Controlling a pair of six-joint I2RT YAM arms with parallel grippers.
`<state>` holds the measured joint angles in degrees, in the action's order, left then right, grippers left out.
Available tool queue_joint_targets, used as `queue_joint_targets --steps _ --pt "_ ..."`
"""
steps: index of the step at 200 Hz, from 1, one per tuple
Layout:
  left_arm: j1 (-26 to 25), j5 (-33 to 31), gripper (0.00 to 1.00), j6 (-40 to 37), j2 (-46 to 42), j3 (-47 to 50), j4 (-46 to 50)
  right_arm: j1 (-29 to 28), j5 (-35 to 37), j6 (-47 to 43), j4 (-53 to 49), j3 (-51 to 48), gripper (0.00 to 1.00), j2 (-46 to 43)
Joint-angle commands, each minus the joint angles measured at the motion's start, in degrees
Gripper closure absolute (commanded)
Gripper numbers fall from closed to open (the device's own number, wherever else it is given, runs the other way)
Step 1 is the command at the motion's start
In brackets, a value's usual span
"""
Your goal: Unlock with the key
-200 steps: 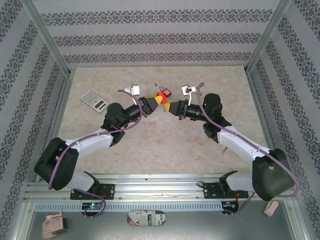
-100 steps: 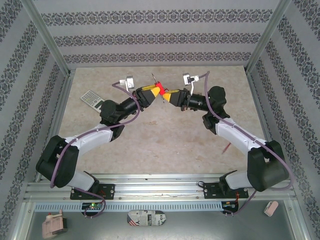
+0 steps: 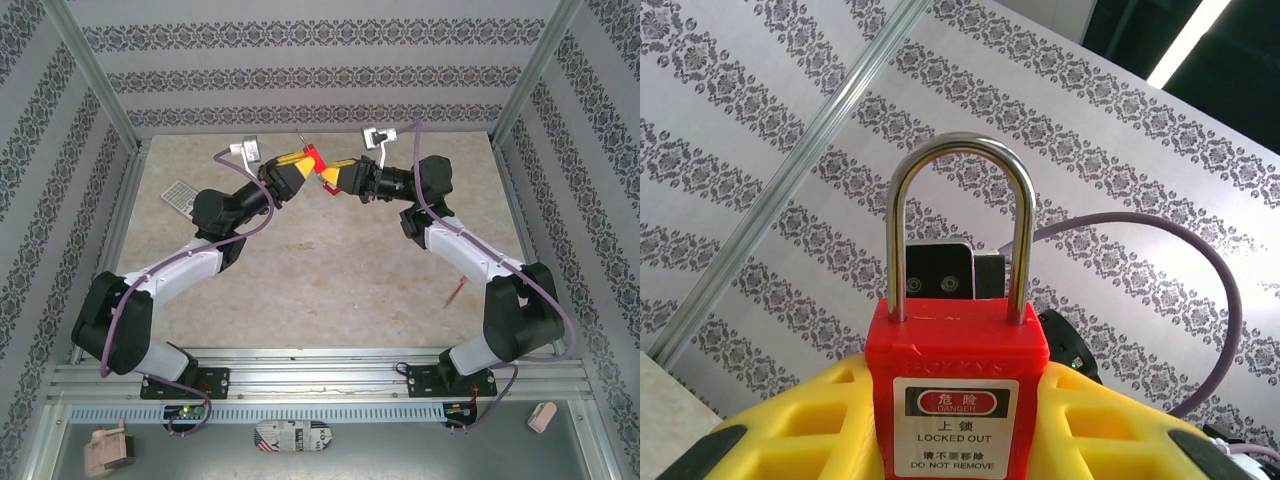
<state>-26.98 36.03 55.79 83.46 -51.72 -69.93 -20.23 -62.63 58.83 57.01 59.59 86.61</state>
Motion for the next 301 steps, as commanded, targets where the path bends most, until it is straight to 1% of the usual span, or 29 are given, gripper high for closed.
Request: queue_joint_targets --steps 1,22,38,53,64,75,116,128,149,167,183,202,226,250,272,301 --pt "-4.7 20.1 1.0 1.6 -0.9 -2.4 -7.2 1.5 12.4 1.4 -4.2 1.6 1.0 3.5" --pt "-4.7 19.5 1.0 1.7 0.5 -2.4 -6.6 1.4 11.7 0.9 -4.9 1.6 1.0 3.5" --pt "-4.7 18.4 1.0 0.2 0.7 -2.1 -3.3 1.3 11.5 0.8 -5.1 1.3 1.0 3.4" --pt "-4.7 17.2 1.0 -1.5 0.5 -1.5 -0.8 1.4 11.4 0.2 -5.8 0.9 0.89 3.0" --pt "-4.7 16.6 1.0 -3.4 -0.1 -1.3 2.8 1.5 11.3 -0.4 -6.5 0.5 0.82 2.5" --pt "-4.7 15.7 1.0 -5.1 -0.8 -0.9 5.5 1.7 11.6 -1.3 -8.1 0.3 0.77 2.0" --pt "-4.3 14.5 1.0 -11.8 -3.6 -0.9 17.9 3.6 12.1 -3.1 -12.1 -2.0 0.51 -0.7" --pt "-4.0 13.8 1.0 -14.8 -5.0 -0.9 23.6 4.2 12.2 -4.8 -14.1 -3.1 0.41 -2.4" --pt "-3.8 12.0 1.0 -21.6 -7.6 -2.0 35.8 5.1 12.6 -10.3 -23.3 -4.7 0.29 -6.3" --pt "-3.7 9.8 1.0 -27.8 -9.7 -3.6 47.0 5.8 13.4 -15.3 -30.7 -6.0 0.24 -10.4" --pt "-3.7 6.8 1.0 -33.1 -11.2 -5.2 56.6 6.7 13.4 -17.7 -35.8 -6.5 0.19 -14.0" --pt "-3.7 4.0 1.0 -36.6 -12.4 -6.5 63.9 7.1 13.6 -21.1 -42.9 -5.2 0.18 -16.4" --pt "-3.8 2.0 1.0 -37.9 -12.7 -7.0 66.5 6.1 14.9 -25.2 -50.2 -2.6 0.17 -16.6" --pt "-4.3 -1.4 1.0 -40.5 -12.1 -8.2 71.1 3.3 17.9 -28.4 -56.4 0.8 0.17 -15.7" --pt "-5.2 -3.9 1.0 -41.7 -11.3 -8.9 73.2 -1.1 22.1 -32.8 -63.3 4.8 0.22 -13.5" --pt "-5.9 -5.3 1.0 -42.3 -10.2 -8.7 73.9 -4.9 24.5 -34.1 -65.3 6.7 0.33 -11.6"
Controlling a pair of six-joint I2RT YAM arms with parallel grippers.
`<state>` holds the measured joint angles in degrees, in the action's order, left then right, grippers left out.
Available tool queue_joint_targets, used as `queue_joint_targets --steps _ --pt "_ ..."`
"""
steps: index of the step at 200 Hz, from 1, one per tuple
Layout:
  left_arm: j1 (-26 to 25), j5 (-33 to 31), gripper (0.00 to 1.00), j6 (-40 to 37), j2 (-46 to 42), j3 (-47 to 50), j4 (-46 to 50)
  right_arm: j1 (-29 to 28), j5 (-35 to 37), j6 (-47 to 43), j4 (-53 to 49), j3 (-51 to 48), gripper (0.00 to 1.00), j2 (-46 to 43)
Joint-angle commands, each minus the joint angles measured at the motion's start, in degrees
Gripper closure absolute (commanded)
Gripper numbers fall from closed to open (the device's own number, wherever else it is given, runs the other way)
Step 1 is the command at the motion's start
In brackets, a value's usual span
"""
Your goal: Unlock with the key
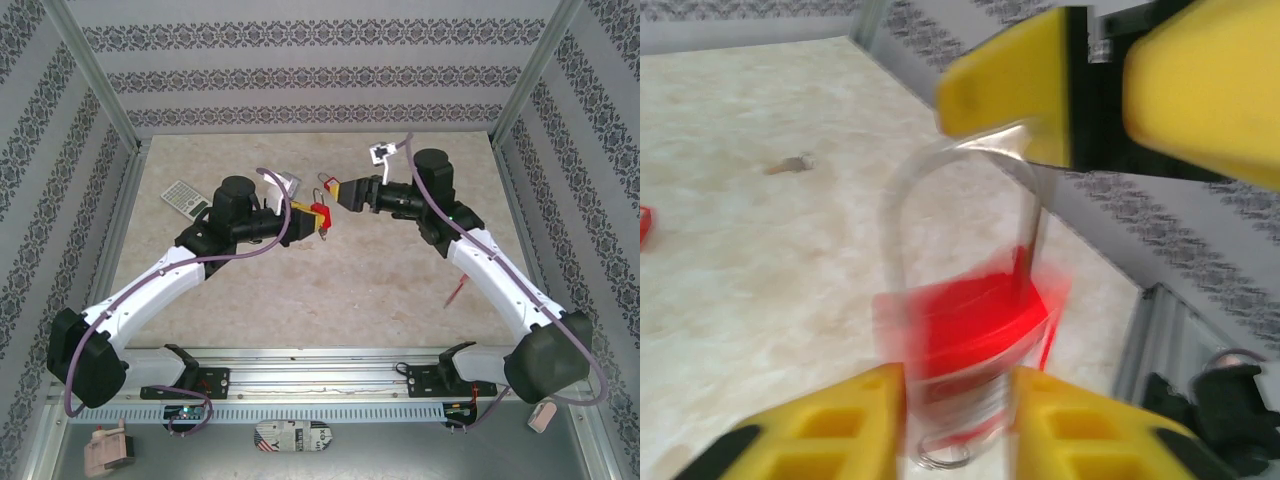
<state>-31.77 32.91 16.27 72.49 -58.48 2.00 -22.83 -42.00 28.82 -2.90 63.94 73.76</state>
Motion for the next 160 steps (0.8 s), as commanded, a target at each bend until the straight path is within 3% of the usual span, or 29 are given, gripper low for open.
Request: queue_joint_targets --steps 1,24,47,66,98,112,119,134,141,160 --pt "-1.2 -2.2 1.0 -2.8 0.8 -1.9 2.0 -2.4 3.9 -4.2 -5.5 2.4 0.33 1.3" --pt "-1.7 -3.1 1.0 -3.5 1.6 -2.3 2.7 -4.8 6.3 -6.8 -9.5 4.2 0.41 2.8" --pt "-1.8 -4.2 1.0 -2.9 2.3 -2.3 2.2 -5.7 10.4 -7.5 -12.3 5.1 0.43 3.7" --pt "-1.8 -9.7 1.0 -0.8 4.2 -1.3 1.0 -4.9 21.5 -10.1 -16.0 4.9 0.36 4.9" --pt "-1.8 -14.3 1.0 3.9 7.9 2.0 -3.7 1.5 30.0 -10.5 -18.9 2.7 0.28 6.7" --pt "-1.8 -13.9 0.62 5.0 7.2 1.9 -3.5 2.9 36.3 -8.9 -25.3 2.4 0.23 4.2" --pt "-1.8 -13.8 0.49 4.7 6.7 2.0 -3.1 3.5 40.8 -6.6 -30.1 2.2 0.19 3.2" --pt "-1.8 -11.9 0.37 3.4 5.1 2.9 -3.6 7.1 38.8 -1.1 -37.0 -0.4 0.19 1.6" --pt "-1.8 -10.2 0.24 2.8 4.5 3.7 -4.7 7.7 38.5 1.1 -36.7 -3.4 0.2 0.1" --pt "-2.0 -6.2 0.19 -0.1 5.1 4.0 -5.1 10.0 33.8 4.8 -32.3 -11.3 0.19 -0.2"
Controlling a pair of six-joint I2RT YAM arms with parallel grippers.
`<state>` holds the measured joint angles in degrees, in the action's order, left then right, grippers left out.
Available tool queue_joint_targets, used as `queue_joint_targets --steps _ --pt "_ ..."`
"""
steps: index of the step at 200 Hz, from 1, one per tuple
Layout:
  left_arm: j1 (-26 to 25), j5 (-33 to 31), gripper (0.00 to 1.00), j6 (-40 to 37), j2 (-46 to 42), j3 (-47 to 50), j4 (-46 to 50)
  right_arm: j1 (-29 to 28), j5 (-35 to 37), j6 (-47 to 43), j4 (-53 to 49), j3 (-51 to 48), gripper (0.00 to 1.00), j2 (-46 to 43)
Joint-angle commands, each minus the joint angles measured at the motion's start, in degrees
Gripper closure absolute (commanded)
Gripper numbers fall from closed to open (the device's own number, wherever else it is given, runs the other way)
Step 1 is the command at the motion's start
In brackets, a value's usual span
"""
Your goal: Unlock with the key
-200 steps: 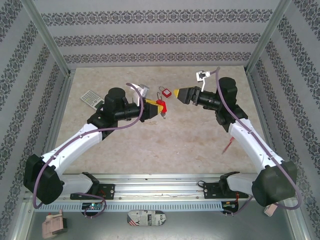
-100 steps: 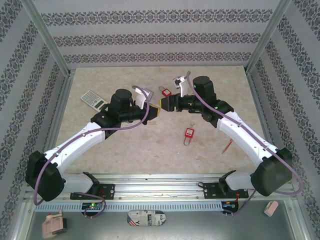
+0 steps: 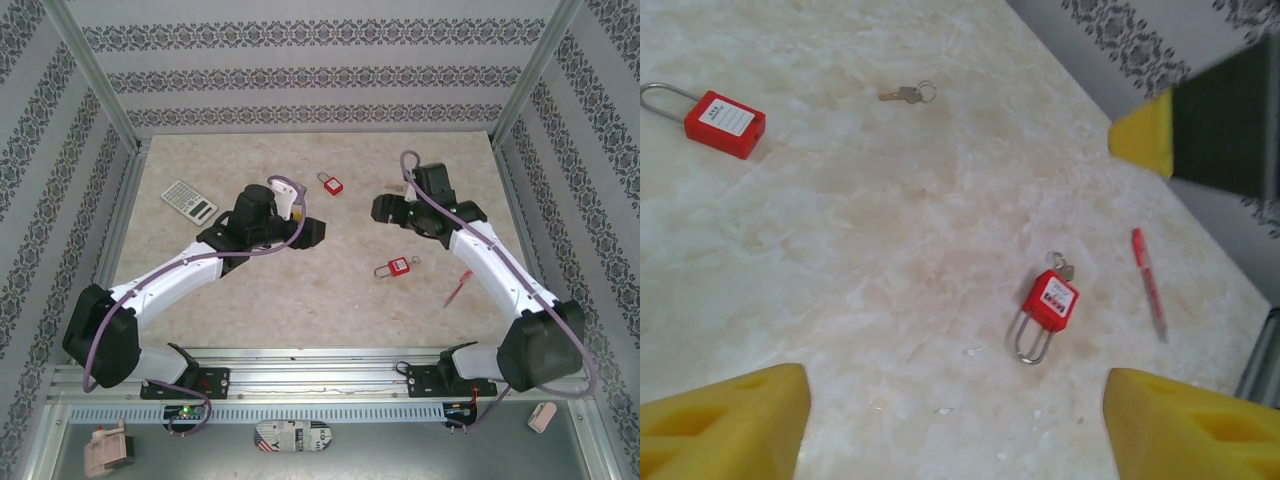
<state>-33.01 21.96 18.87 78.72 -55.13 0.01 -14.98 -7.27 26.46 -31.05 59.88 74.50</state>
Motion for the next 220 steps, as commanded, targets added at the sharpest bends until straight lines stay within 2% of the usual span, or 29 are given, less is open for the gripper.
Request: queue_joint_targets --steps 1,19,39,91,122,179,220 --pt "-0.9 4.8 0.19 -2.9 -1.0 0.6 -3.0 2.3 -1.1 7.3 -4.0 -7.5 0.19 -0.7" --pt "-2.5 4.0 0.19 -7.6 0.5 -0.7 -0.1 2.3 -2.4 7.4 -3.5 -8.1 0.19 2.7" --pt "-5.1 -0.7 0.18 -11.2 0.8 -0.3 0.6 2.6 -4.1 10.0 -2.2 -8.3 0.19 6.8" --pt "-7.0 -3.2 0.17 -11.9 0.3 2.5 -1.4 1.3 -6.1 18.1 2.0 -12.2 0.18 9.2" --pt "-9.0 -4.3 0.18 -12.9 2.3 2.7 -1.9 1.5 -6.6 19.5 1.2 -12.8 0.18 9.5" --pt "-13.4 -1.6 0.27 -11.3 9.3 3.6 -9.8 1.7 -5.4 20.1 0.2 -10.2 0.17 13.5" --pt "-15.7 0.2 0.34 -11.5 15.6 0.9 -12.5 2.0 -3.3 19.2 -0.6 -8.5 0.21 17.1"
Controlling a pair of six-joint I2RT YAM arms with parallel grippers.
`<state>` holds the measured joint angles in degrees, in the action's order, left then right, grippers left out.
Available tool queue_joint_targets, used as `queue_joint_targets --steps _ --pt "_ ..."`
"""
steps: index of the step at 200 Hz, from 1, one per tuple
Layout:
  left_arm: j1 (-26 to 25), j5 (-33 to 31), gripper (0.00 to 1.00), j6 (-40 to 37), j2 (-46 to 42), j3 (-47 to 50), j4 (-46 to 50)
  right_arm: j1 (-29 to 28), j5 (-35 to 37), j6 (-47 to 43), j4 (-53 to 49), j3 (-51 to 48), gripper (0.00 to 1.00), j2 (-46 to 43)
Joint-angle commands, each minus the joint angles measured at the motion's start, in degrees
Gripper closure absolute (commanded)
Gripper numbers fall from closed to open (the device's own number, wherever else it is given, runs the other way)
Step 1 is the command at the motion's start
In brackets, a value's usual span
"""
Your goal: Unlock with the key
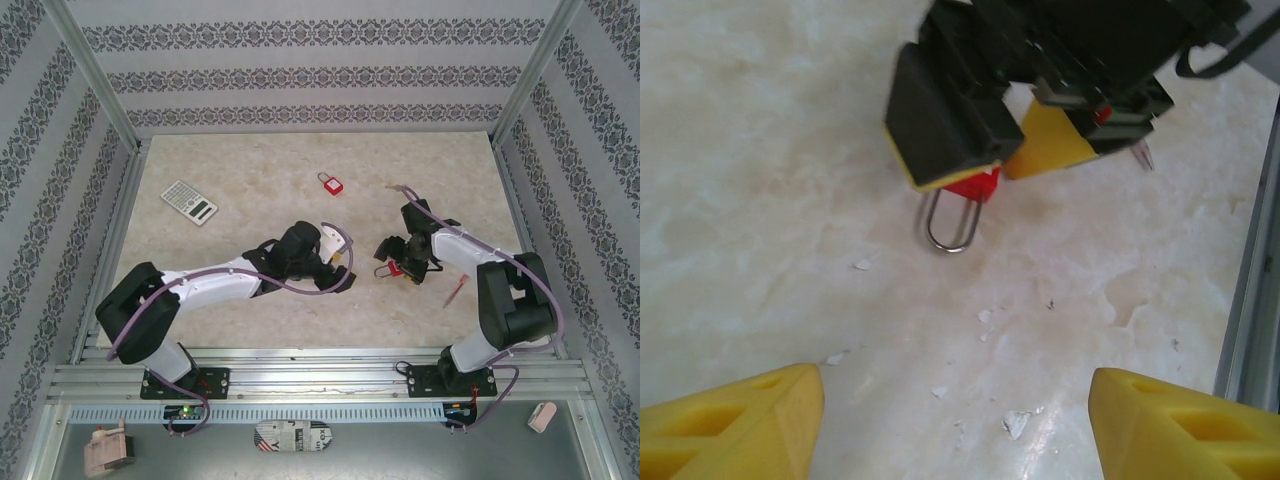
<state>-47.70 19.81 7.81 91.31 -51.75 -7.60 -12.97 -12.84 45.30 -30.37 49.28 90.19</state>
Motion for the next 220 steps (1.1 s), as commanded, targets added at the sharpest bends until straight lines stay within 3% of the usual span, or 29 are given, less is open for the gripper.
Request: queue_joint_targets --steps 1,74,112,134,153,172,220 --pt "-1.1 2.4 0.34 -0.4 3.2 -2.6 -5.0 0.0 2.3 0.3 -1.2 2.2 0.21 1.5" --pt "-3.1 3.3 0.38 1.3 9.8 -6.7 -5.1 1.4 5.7 -1.7 -2.2 6.6 0.29 5.6" --pt "-3.8 3.7 0.44 6.5 13.4 -11.1 -2.6 1.1 5.3 -2.6 -1.6 6.7 0.49 8.4" --pt "-3.7 3.4 0.45 10.6 13.2 -10.7 -4.3 0.6 6.2 -3.2 -2.1 6.6 0.52 8.2" --pt "-3.8 3.4 0.45 13.4 12.9 -10.1 -5.2 0.5 6.3 -3.6 -2.7 6.4 0.63 8.0" --pt "-3.8 4.2 0.45 17.4 12.6 -8.3 -8.9 0.1 6.9 -3.0 -1.2 5.3 0.73 5.6" --pt "-3.4 5.0 0.36 29.8 12.2 -5.1 -21.0 -2.3 14.2 -3.1 -1.4 8.3 0.76 -8.2"
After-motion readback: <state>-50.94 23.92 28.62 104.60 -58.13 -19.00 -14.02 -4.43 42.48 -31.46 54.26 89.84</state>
